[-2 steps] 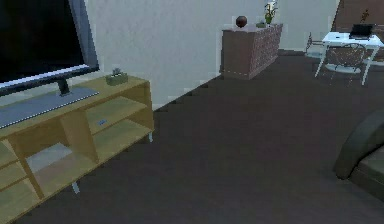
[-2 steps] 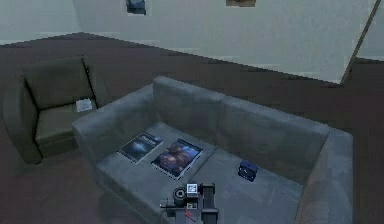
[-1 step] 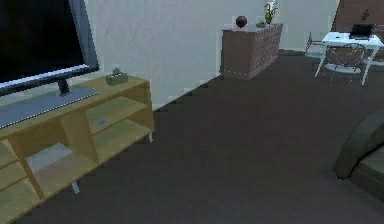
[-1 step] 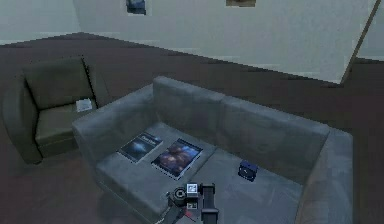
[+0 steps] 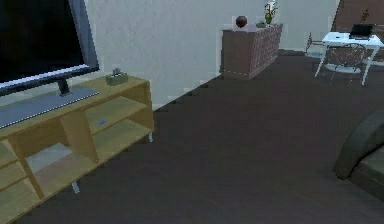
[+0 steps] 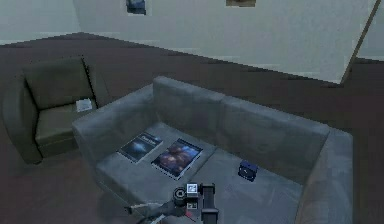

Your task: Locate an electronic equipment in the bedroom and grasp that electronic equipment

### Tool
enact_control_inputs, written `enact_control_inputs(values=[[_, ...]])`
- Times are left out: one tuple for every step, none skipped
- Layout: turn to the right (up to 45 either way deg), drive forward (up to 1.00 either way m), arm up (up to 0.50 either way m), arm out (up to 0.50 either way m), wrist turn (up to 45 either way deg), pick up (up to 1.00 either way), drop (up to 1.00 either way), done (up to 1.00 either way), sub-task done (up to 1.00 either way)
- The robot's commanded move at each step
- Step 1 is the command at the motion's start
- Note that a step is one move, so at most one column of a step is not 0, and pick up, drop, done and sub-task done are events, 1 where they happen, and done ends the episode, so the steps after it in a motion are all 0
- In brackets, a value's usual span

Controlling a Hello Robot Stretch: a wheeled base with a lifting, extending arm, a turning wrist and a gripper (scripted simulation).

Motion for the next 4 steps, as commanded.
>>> enact_control_inputs(values=[[0.0, 0.00, 0.00, 0.00, 45.0, 0.00, 0.00, 0.00, 0.00], [0.0, 0.00, 0.00, 0.00, 45.0, 0.00, 0.00, 0.00, 0.00], [0.0, 0.00, 0.00, 0.00, 12.0, 0.00, 0.00, 0.00, 0.00], [0.0, 0.00, -0.30, 0.00, 0.0, 0.00, 0.00, 0.00, 0.00]])
